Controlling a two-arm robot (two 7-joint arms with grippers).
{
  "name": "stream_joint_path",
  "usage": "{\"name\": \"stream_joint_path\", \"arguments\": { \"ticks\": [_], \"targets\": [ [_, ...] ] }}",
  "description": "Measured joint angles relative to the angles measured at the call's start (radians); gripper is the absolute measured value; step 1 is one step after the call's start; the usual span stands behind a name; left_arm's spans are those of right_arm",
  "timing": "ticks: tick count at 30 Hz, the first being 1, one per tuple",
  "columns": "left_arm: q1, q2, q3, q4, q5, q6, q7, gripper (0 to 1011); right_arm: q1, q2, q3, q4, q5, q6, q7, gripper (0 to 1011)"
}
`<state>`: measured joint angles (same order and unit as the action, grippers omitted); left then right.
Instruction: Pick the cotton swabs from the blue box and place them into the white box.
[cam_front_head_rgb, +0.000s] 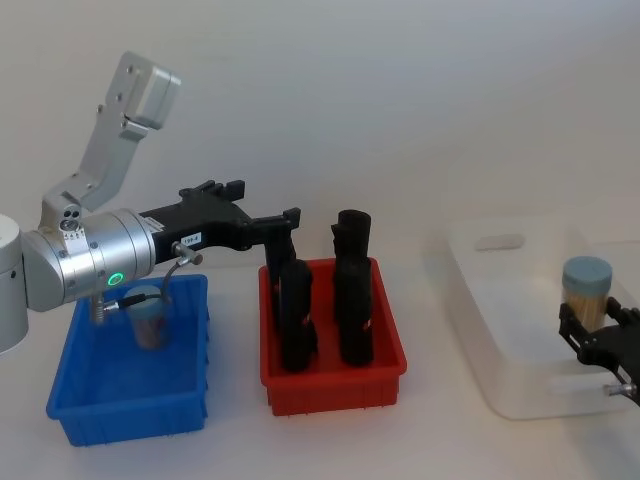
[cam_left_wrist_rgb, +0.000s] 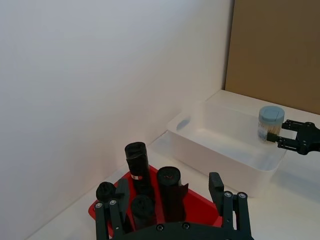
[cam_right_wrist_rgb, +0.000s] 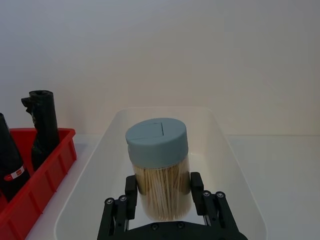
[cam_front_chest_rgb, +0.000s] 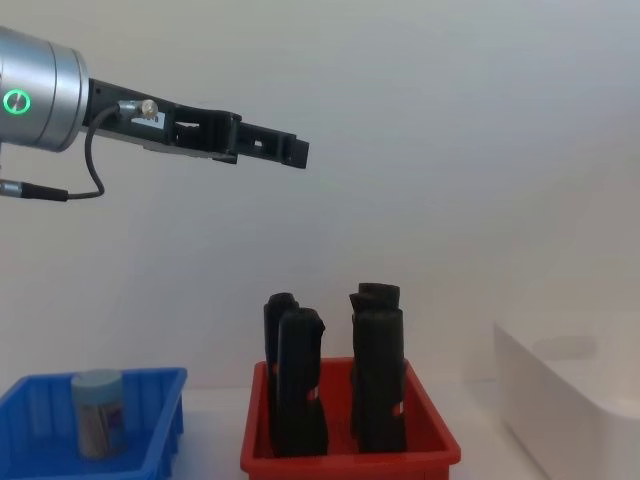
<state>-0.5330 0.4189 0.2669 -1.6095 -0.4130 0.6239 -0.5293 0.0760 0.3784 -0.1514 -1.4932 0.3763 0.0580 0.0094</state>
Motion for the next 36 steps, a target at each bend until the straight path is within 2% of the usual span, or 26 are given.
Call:
{"name": "stream_joint_path", "arguments": {
  "ticks": [2, 5, 6, 7, 8, 9, 15, 36],
  "targets": [
    [0.000, 0.000, 0.000, 0.000, 0.000, 0.000, 0.000, 1004, 0.001, -0.001, 0.001, 0.005, 0.000, -0.004, 0.002, 645],
    [0.000, 0.000, 0.000, 0.000, 0.000, 0.000, 0.000, 1004, 0.005, -0.003, 0.001, 0.015, 0.001, -0.012, 0.007, 764],
    [0.000, 0.000, 0.000, 0.000, 0.000, 0.000, 0.000, 1004, 0.007, -0.004, 0.002, 0.018, 0.001, -0.016, 0.010, 764],
    [0.000, 0.000, 0.000, 0.000, 0.000, 0.000, 0.000, 1004, 0.009, -0.005, 0.002, 0.021, 0.001, -0.017, 0.011, 815],
    [0.000, 0.000, 0.000, 0.000, 0.000, 0.000, 0.000, 1004, 0.010, -0.005, 0.002, 0.022, 0.001, -0.019, 0.012, 815],
    [0.000, 0.000, 0.000, 0.000, 0.000, 0.000, 0.000, 1004, 0.012, -0.006, 0.003, 0.026, 0.001, -0.022, 0.014, 865],
    [0.000, 0.000, 0.000, 0.000, 0.000, 0.000, 0.000, 1004, 0.020, -0.009, 0.004, 0.034, -0.002, -0.030, 0.021, 1002],
    [0.000, 0.000, 0.000, 0.000, 0.000, 0.000, 0.000, 1004, 0.025, -0.013, 0.011, 0.036, -0.011, -0.055, 0.033, 1001]
  ]
}}
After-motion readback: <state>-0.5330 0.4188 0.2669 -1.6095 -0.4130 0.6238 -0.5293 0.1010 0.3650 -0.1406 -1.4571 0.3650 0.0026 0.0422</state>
